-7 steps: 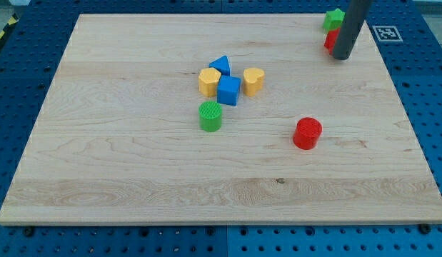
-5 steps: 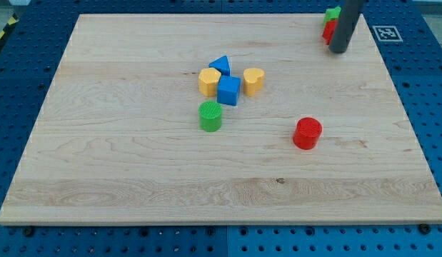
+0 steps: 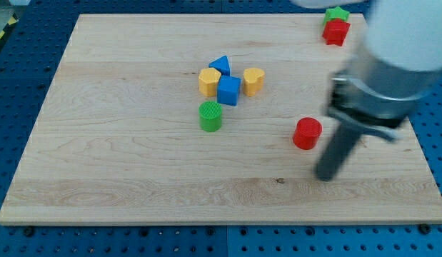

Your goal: Push the red circle slightly up

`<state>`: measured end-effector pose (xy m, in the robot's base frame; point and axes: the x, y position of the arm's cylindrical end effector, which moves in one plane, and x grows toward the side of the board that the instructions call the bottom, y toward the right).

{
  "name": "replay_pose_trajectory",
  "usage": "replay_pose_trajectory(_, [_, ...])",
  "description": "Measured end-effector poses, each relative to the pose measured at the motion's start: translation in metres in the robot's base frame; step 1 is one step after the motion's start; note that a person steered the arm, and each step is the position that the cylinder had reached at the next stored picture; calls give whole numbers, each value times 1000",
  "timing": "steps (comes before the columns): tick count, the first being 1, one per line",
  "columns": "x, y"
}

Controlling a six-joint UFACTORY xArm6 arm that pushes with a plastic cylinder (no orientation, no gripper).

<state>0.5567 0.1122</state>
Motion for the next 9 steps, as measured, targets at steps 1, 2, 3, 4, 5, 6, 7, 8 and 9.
replay_pose_trajectory(1, [-22,-18])
replay_pose_trajectory(2, [-28,-17])
replay_pose_trajectory(3, [-39,12])
replay_pose_trajectory(4, [-42,47])
replay_pose_trajectory(5, [-56,54])
replay_pose_trajectory(6, [-57,32])
replay_pose_trajectory(7, [-70,18])
replay_pose_trajectory(8, [-90,31])
replay_pose_trajectory(9, [-112,48])
